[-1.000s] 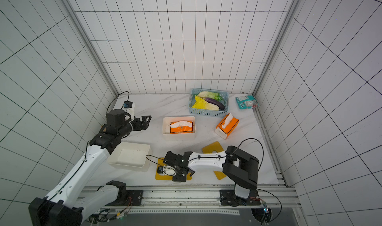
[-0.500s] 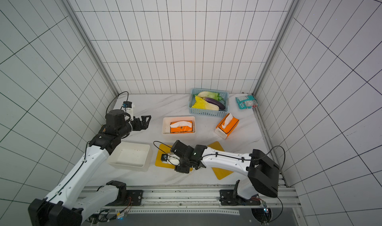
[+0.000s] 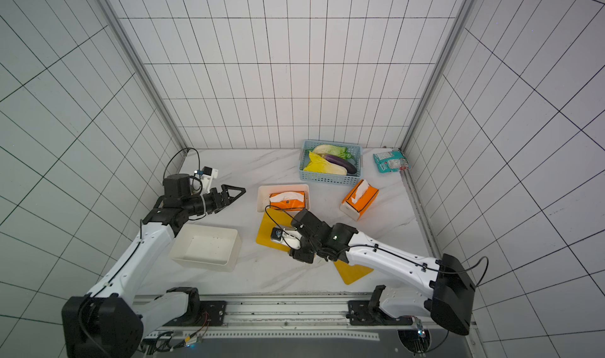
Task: Put the tissue paper into the tissue box
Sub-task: Pick up the box lid from the center of the board.
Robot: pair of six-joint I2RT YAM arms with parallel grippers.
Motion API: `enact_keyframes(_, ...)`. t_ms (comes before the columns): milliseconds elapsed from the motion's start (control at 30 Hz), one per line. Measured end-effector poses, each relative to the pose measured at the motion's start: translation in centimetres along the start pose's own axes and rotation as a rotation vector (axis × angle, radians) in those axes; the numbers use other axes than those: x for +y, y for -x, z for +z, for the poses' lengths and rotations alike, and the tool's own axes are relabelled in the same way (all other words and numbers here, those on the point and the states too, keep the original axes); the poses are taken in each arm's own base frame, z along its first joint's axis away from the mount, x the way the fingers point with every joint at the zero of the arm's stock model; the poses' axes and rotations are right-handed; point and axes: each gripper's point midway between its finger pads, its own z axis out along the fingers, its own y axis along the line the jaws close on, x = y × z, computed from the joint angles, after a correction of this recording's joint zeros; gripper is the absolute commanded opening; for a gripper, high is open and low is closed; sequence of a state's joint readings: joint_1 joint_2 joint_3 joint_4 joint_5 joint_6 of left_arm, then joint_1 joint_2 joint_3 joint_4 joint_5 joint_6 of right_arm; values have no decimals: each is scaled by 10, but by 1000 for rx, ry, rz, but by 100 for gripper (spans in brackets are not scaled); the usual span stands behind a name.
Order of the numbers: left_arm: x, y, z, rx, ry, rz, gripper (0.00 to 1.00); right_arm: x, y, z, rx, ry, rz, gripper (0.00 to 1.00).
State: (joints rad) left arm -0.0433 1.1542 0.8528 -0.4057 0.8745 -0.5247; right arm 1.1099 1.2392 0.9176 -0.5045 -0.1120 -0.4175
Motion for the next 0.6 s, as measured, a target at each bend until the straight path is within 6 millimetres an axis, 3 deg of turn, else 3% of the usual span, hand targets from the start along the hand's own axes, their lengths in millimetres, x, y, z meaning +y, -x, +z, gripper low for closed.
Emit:
enact_keyframes(233, -23, -51, 29, 233, -94, -26, 82, -1, -2, -4, 4, -5, 0, 16)
enact_keyframes(600, -25, -91, 49, 433, -97, -73, 63, -6, -4, -8, -1, -30, -1, 15)
